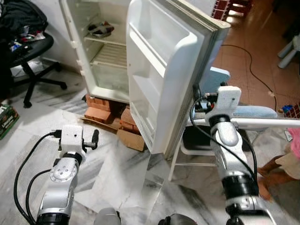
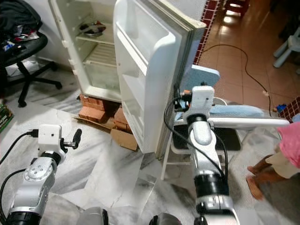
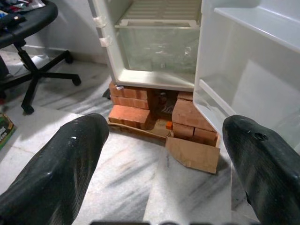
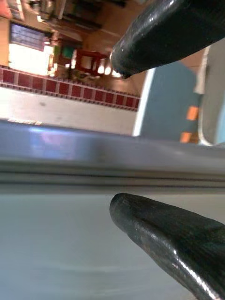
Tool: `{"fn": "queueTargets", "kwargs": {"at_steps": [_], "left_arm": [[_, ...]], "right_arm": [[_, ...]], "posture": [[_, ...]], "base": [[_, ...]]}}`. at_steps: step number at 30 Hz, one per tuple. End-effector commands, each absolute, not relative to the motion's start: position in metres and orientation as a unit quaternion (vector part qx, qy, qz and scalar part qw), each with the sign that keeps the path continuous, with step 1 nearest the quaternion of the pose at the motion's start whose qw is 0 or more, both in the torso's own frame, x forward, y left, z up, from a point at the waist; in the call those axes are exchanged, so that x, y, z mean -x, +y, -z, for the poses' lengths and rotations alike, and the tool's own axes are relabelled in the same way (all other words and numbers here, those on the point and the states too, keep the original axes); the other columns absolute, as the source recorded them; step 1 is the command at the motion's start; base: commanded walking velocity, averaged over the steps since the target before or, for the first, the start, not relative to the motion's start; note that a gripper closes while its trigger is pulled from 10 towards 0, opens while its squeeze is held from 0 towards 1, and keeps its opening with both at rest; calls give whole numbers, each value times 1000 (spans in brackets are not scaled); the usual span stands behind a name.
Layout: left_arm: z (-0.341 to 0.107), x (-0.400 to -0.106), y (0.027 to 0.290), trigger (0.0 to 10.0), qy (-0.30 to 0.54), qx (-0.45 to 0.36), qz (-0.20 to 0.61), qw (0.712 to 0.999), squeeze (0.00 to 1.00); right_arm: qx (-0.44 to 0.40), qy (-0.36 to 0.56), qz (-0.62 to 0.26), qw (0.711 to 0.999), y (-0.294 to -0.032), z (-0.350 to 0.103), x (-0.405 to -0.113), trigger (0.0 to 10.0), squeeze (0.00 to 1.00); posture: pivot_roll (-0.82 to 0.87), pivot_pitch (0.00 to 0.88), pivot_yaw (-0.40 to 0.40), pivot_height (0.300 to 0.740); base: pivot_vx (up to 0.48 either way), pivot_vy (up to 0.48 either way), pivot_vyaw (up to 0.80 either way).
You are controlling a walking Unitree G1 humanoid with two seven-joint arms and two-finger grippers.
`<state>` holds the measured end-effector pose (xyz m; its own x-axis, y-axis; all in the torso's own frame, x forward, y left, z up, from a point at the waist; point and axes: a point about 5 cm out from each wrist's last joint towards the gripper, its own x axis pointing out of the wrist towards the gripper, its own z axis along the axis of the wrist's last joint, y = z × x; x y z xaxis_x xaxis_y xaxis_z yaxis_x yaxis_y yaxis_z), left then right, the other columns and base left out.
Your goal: Restocking fridge
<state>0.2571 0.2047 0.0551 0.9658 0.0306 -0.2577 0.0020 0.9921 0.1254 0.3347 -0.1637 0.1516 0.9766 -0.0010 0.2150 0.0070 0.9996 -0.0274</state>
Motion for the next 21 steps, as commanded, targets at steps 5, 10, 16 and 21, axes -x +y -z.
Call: {"fn": "queueTargets", "kwargs": {"at_steps": [5, 10, 16, 21], "left_arm": [[-55, -252, 207, 10000, 139, -68, -11, 988, 0], [-55, -247, 209, 10000, 140, -65, -18, 988, 0], [-55, -244, 207, 10000, 138, -63, -16, 988, 0], [-55, -244, 206, 10000, 141, -60, -10, 988, 0]], "right_arm": [[-34, -108, 2, 994, -158, -171, -367, 10000, 0], [-93, -117, -73, 986, -133, -189, -383, 10000, 0], [-209, -147, -330, 909, -86, -210, -361, 10000, 0], [-220, -131, -438, 861, -87, -202, -328, 10000, 0]], "posture": [[74, 72, -74, 740], [98, 76, -90, 740], [103, 72, -97, 740], [76, 72, -89, 740]], "base": [[0, 0, 0], [0, 0, 0], [0, 0, 0], [0, 0, 0]]}}
